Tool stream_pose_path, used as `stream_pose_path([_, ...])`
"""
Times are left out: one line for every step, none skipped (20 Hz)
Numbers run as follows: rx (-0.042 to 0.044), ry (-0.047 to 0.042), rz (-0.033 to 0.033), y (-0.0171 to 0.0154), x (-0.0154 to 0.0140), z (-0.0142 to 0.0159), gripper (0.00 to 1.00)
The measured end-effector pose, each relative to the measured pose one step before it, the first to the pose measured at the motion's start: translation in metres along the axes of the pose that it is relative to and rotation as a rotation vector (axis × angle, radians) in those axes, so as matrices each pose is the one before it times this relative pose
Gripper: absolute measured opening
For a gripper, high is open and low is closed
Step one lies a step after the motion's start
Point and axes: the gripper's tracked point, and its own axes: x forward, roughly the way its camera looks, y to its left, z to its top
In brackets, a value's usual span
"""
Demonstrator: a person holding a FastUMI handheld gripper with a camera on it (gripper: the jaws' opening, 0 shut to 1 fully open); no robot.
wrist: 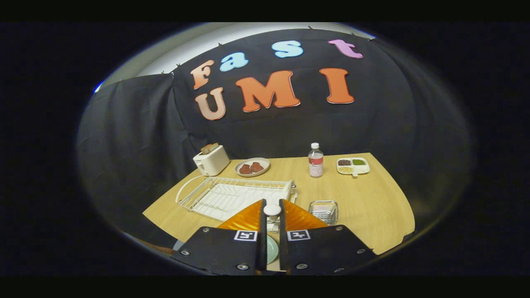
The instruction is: Take the plate from the dish rack, then take the spoon from the basket and place it into the plate.
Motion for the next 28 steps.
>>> stream_pose_path([0.00068,0.02243,0.02043,0.00565,0.00135,-0.00716,0.12])
stream_pose_path([-0.00168,0.01928,0.01779,0.00510,0.00148,-0.00577,0.12])
stream_pose_path([-0.00298,0.00575,0.01545,0.00393,0.00120,-0.00270,0.12])
stream_pose_path([-0.00513,0.00233,0.01893,0.00588,0.00135,-0.00129,0.12])
stream_pose_path([-0.00372,0.00331,0.02186,0.00571,0.00155,-0.00130,0.12])
stream_pose_path([-0.00228,0.00260,0.02248,0.00696,0.00219,-0.00286,0.12])
stream_pose_path([-0.00157,0.00502,0.02016,0.00512,0.00262,-0.00410,0.12])
stream_pose_path([-0.00165,0.03017,0.02091,0.00426,0.00386,-0.01017,0.12])
stream_pose_path([0.00031,0.02422,0.00725,0.00142,0.00547,-0.01024,0.12])
stream_pose_path([-0.00027,0.01380,0.00793,0.00245,0.00398,-0.00523,0.12])
stream_pose_path([0.00012,0.01789,0.00961,0.00235,0.00478,-0.00832,0.12])
stream_pose_path([0.00187,0.01781,0.00758,0.00170,0.00418,-0.00825,0.12])
stream_pose_path([-0.00075,0.01620,0.00851,0.00169,0.00487,-0.00796,0.12])
stream_pose_path([-0.00165,0.01008,0.00528,0.00231,0.00337,-0.00528,0.12])
stream_pose_path([-0.00489,0.01011,0.00692,0.00267,0.00408,-0.00477,0.12])
stream_pose_path([-0.00278,0.01088,0.00482,0.00208,0.00283,-0.00547,0.12])
stream_pose_path([-0.00457,0.01263,0.00762,0.00284,0.00365,-0.00548,0.12])
stream_pose_path([-0.00467,0.00296,0.00301,0.00189,0.00439,-0.00216,0.12])
stream_pose_path([-0.00702,0.00225,0.00488,0.00143,-0.01075,-0.00503,0.12])
stream_pose_path([-0.00940,-0.00132,0.00036,0.00068,0.00386,-0.00226,0.12])
stream_pose_path([-0.00937,-0.00272,-0.00015,0.00027,0.00237,-0.00032,0.12])
stream_pose_path([-0.00594,0.00042,-0.00248,-0.00025,0.00178,-0.00131,0.12])
stream_pose_path([-0.00107,0.00494,-0.00009,-0.00021,0.00189,-0.00257,0.12])
stream_pose_path([0.00138,0.01052,-0.00174,-0.00021,0.01324,-0.00158,0.12])
stream_pose_path([0.00186,0.00736,-0.00214,-0.00115,-0.00028,-0.00362,0.12])
stream_pose_path([0.00095,0.00291,-0.00398,-0.00142,-0.00184,-0.00272,0.12])
stream_pose_path([-0.00067,0.00481,-0.00062,-0.00055,-0.00178,-0.00281,0.12])
stream_pose_path([0.00273,-0.00140,0.00151,0.00009,-0.00145,-0.00154,0.12])
